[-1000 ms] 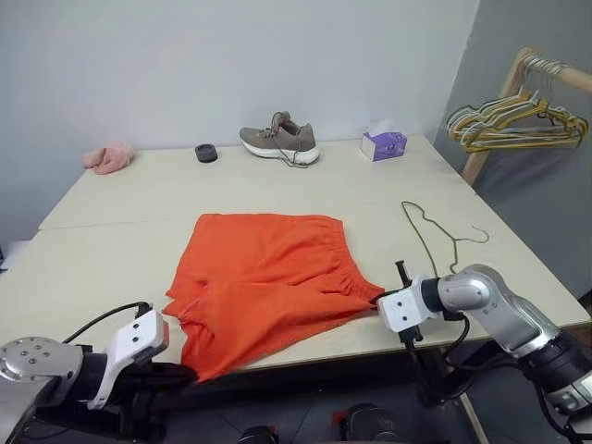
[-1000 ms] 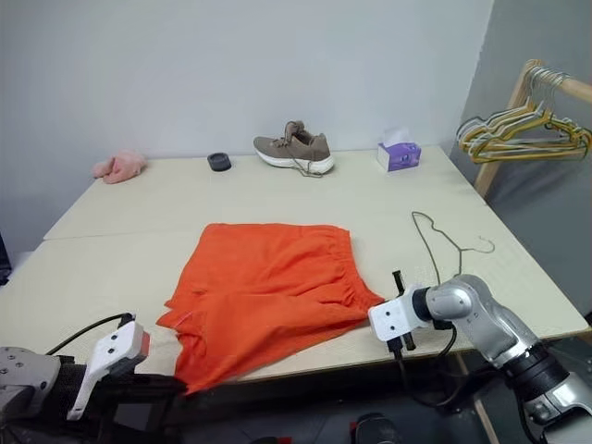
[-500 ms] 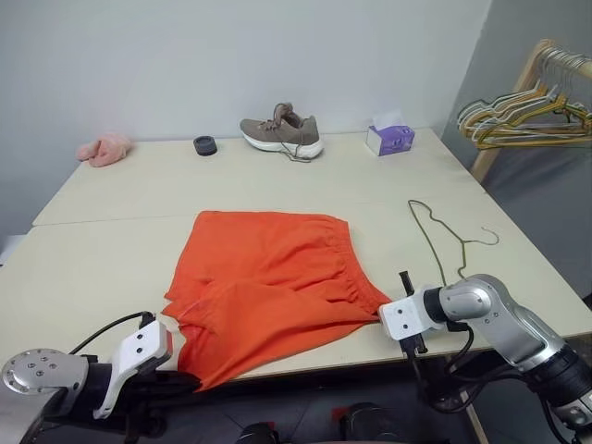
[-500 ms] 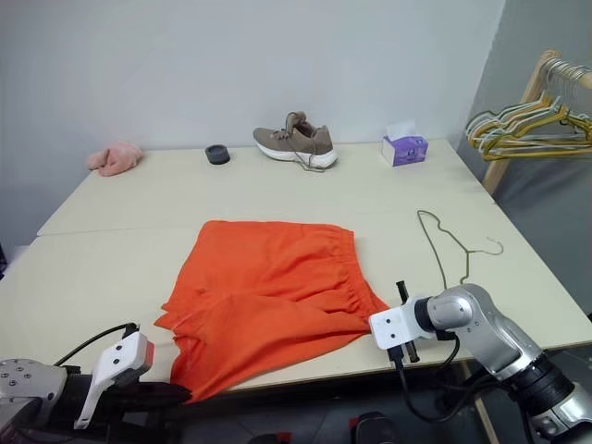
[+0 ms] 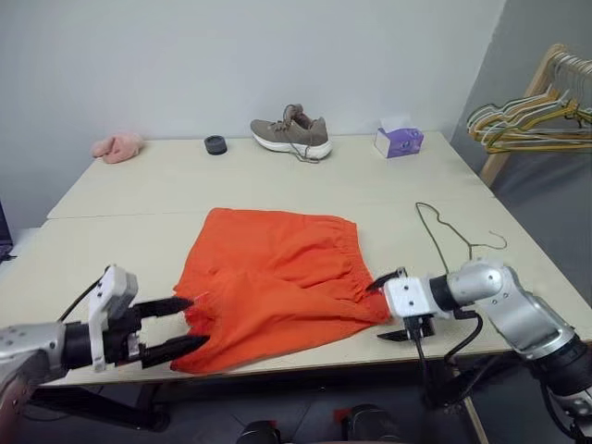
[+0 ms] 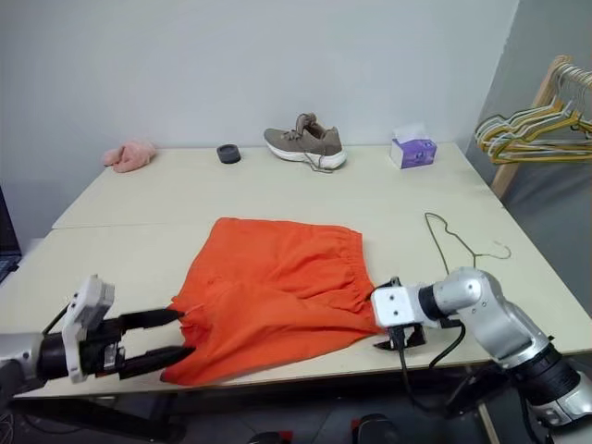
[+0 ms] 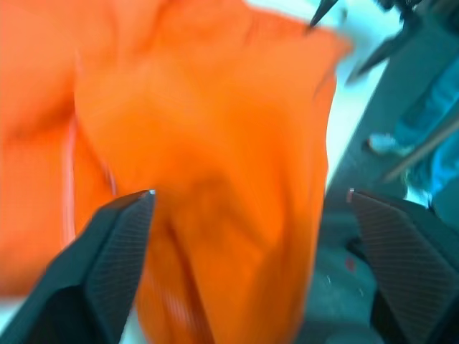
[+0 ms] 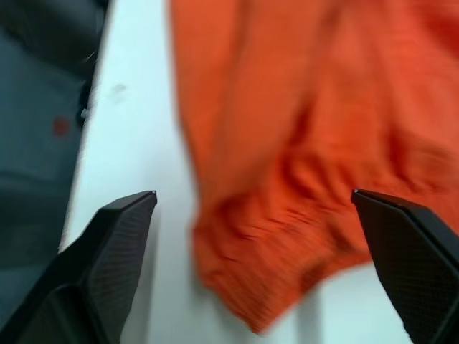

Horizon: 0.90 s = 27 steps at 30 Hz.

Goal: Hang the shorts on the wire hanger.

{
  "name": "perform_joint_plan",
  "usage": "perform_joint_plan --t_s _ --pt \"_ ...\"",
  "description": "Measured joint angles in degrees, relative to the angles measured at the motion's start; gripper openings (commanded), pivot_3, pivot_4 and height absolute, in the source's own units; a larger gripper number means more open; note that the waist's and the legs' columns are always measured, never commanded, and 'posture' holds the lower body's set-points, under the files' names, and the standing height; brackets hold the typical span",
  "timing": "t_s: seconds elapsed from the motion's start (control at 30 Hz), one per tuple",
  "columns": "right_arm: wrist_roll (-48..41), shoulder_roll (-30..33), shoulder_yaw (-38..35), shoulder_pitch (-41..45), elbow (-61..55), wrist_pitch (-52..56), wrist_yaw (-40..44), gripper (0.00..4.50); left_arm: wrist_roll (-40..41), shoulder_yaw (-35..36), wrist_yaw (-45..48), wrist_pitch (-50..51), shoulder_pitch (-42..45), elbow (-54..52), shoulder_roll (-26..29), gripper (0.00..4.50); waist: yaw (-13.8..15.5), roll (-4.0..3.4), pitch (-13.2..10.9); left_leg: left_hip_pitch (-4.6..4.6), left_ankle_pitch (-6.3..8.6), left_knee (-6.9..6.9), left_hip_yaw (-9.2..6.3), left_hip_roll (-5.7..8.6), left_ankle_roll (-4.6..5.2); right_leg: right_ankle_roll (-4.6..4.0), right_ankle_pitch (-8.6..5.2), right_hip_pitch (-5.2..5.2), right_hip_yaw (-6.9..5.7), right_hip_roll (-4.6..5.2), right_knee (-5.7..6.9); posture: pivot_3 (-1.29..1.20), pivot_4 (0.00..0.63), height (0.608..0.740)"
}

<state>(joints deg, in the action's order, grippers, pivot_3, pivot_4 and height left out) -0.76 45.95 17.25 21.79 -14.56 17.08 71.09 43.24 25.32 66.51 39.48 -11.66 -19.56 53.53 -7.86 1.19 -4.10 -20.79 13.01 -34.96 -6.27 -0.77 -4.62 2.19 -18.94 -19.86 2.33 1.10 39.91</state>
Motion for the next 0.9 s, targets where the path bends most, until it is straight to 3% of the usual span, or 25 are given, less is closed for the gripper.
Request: perform_joint_plan --t_s 0.2,0.43,0.63,0.9 --pt "-9.2 -3.5 -12.4 0.3 -0.2 14.1 -7.7 4.47 2.7 -2.1 -7.5 2.7 9.4 -2.2 -2.1 4.50 -0.1 0.01 0.0 -0.01 0.00 0.00 0.05 0.01 0.00 0.00 0.00 -0.01 0.05 -0.02 -0.01 -0.16 0.000 0.740" --pt "-8.7 -11.2 -22.6 1.6 7.4 24.3 -29.3 4.47 4.6 -8.3 -11.6 5.0 17.9 -6.0 -3.2 4.50 -0.5 -0.02 0.0 -0.07 0.00 0.00 0.17 0.03 0.00 0.06 0.04 -0.11 0.19 -0.06 -0.01 -0.18 0.000 0.740" --pt "-3.8 -13.8 -24.6 6.3 21.3 28.7 -44.8 4.47 2.5 -13.9 -12.7 4.8 26.8 -4.1 -4.0 4.50 -1.6 -0.05 0.0 -0.09 -0.01 -0.03 0.25 0.08 0.01 0.10 0.07 -0.11 0.28 -0.05 -0.01 -0.20 0.000 0.740" --pt "-0.8 -14.5 -23.7 15.0 46.4 20.8 -50.2 4.47 0.2 -17.3 -13.2 4.1 31.4 0.1 -6.0 4.50 -4.5 -0.06 0.0 -0.12 -0.01 -0.02 0.30 0.08 0.02 0.10 0.07 -0.13 0.36 -0.05 -0.06 -0.19 0.000 0.740"
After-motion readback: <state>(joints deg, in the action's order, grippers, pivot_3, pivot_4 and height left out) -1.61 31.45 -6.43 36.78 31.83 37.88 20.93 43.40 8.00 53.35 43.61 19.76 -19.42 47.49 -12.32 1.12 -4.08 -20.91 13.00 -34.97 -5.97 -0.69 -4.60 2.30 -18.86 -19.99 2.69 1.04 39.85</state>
